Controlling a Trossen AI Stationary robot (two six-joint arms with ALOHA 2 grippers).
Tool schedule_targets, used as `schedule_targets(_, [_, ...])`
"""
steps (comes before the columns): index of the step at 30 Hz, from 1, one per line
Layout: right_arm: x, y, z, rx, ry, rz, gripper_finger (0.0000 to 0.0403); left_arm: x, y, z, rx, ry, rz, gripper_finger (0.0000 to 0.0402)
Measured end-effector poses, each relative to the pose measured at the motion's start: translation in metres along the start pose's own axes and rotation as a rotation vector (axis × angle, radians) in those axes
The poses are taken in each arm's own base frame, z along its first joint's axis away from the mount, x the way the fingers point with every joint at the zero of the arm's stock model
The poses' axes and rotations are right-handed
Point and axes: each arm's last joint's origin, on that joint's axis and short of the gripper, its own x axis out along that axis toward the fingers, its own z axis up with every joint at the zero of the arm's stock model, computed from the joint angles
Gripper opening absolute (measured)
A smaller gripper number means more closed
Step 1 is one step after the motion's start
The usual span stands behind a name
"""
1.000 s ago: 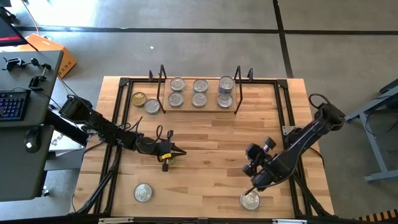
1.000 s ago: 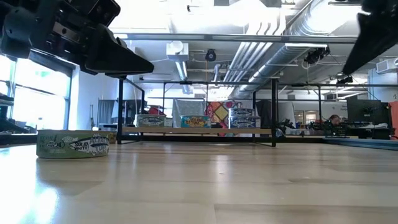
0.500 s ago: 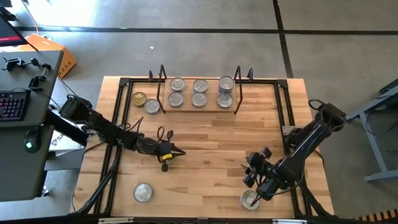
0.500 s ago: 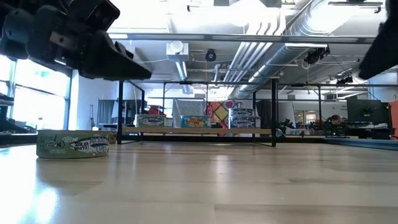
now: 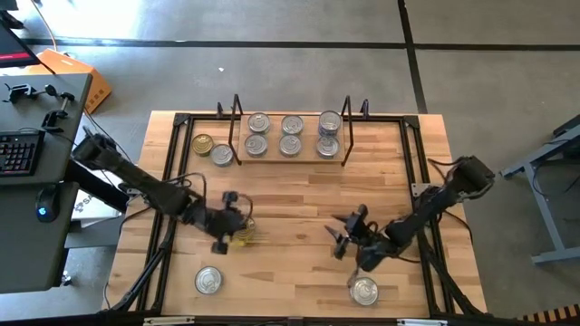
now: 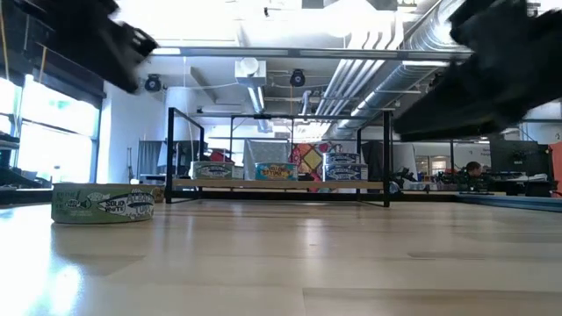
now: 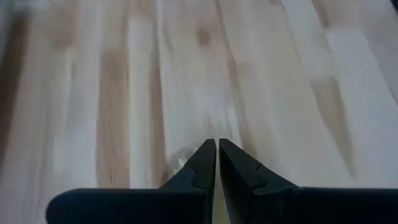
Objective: Stack canned seafood by type on shelf
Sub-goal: Stack the green tuna can on top of the green tuna can on the shelf
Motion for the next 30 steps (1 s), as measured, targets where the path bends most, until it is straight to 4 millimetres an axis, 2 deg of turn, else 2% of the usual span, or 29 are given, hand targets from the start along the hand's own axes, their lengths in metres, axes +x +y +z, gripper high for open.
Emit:
schedule_targets(5, [0.029, -0.006, -0.006, -0.073, 0.036, -0.034, 0.0193, -0.031, -0.027, -0.003, -0.016, 0.105, 0.029, 0.0011])
schedule_targets(10, [0.045, -0.011, -0.016, -0.067, 0.134, -0.007, 0.0193, -0.04, -0.049, -0.021, -0.151, 0.11, 0.038, 0.0011])
schedule_targets(16, [0.054, -0.016, -0.021, -0.029, 0.132, -0.049, 0.0193, -0.017, -0.07, -0.048, -0.246, -0.143, 0.132, 0.0011])
schedule_targets(19, [0.058, -0.016, -0.02, -0.009, 0.121, -0.054, 0.0193, -0.004, -0.076, -0.053, -0.172, -0.21, 0.109, 0.0019])
schedule_targets(23, [0.06, -0.018, -0.019, -0.013, 0.12, -0.061, 0.0193, 0.011, -0.079, -0.055, 0.014, -0.2, 0.111, 0.0059])
schedule_targets(30, [0.061, -0.017, -0.017, -0.003, 0.115, -0.05, 0.0193, 0.039, -0.071, -0.063, 0.161, -0.057, 0.191, 0.0145])
